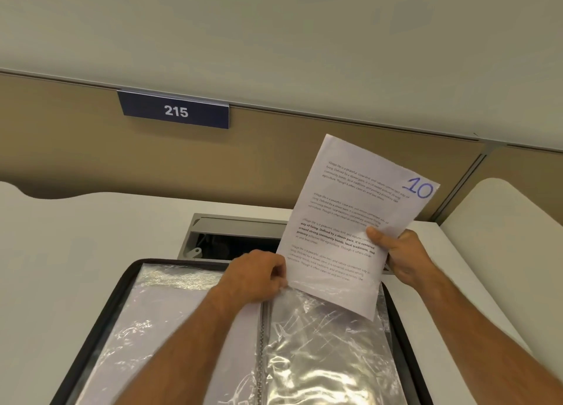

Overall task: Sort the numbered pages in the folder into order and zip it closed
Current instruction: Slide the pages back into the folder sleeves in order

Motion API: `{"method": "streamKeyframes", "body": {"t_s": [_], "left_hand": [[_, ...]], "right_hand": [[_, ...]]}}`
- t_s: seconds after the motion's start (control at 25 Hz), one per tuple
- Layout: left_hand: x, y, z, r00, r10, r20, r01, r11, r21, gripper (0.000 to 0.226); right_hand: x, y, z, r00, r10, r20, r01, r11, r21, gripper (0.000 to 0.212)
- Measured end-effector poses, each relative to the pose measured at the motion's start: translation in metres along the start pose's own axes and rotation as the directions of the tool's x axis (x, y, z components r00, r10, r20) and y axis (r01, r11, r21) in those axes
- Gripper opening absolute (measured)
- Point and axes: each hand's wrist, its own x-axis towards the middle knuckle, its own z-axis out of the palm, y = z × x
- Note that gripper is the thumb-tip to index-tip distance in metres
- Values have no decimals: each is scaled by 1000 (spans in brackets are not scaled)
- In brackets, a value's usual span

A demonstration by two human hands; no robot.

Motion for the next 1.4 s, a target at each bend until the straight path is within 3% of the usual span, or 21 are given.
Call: {"method": "streamKeyframes", "body": {"t_s": [0.12, 0.28, 0.32, 0.4, 0.44, 0.52, 0.64, 0.76, 0.84, 1.04, 1.28, 1.4], "left_hand": [[3, -5, -2, 1000, 15, 0, -15, 999, -43, 12], [3, -3, -1, 999, 34, 34, -31, 996, -83, 17], [3, -2, 0, 999, 33, 35, -30, 996, -89, 17], [2, -1, 4, 999, 18, 32, -14, 992, -123, 15], [2, 0, 6, 1000, 9, 27, -5, 989, -145, 15], [2, 4, 10, 1000, 4, 27, 1, 984, -176, 15], [4, 14, 15, 1000, -5, 9, 7, 983, -182, 18], [5, 19, 19, 999, -36, -39, 28, 981, -190, 19], [4, 20, 21, 998, -57, -36, 48, 978, -205, 19], [1, 25, 27, 991, -105, -79, 87, 975, -204, 19], [-11, 28, 34, 972, -145, -185, 106, 973, -205, 18], [-13, 32, 33, 965, -157, -208, 107, 967, -229, 18]], "right_hand": [[-1, 4, -4, 999, 47, 26, -46, 998, -49, 103], [-6, 4, -2, 972, 160, 172, -129, 975, -180, 103], [-6, 5, -1, 960, 191, 207, -149, 968, -203, 95], [-8, 9, 3, 934, 245, 260, -193, 958, -210, 58], [-9, 11, 6, 936, 256, 243, -215, 959, -183, 40], [-12, 15, 14, 962, 227, 154, -211, 971, -110, 26], [-15, 15, 16, 972, 200, 124, -185, 975, -124, 25], [-14, 9, 4, 913, 339, 225, -253, 906, -338, 40], [-14, 6, -1, 875, 429, 225, -293, 839, -459, 36], [-21, 10, 9, 934, 344, 92, -297, 895, -332, 23], [-21, 3, 9, 859, 509, 47, -375, 690, -619, 21], [-26, 2, 13, 908, 420, 0, -365, 788, -497, 15]]}}
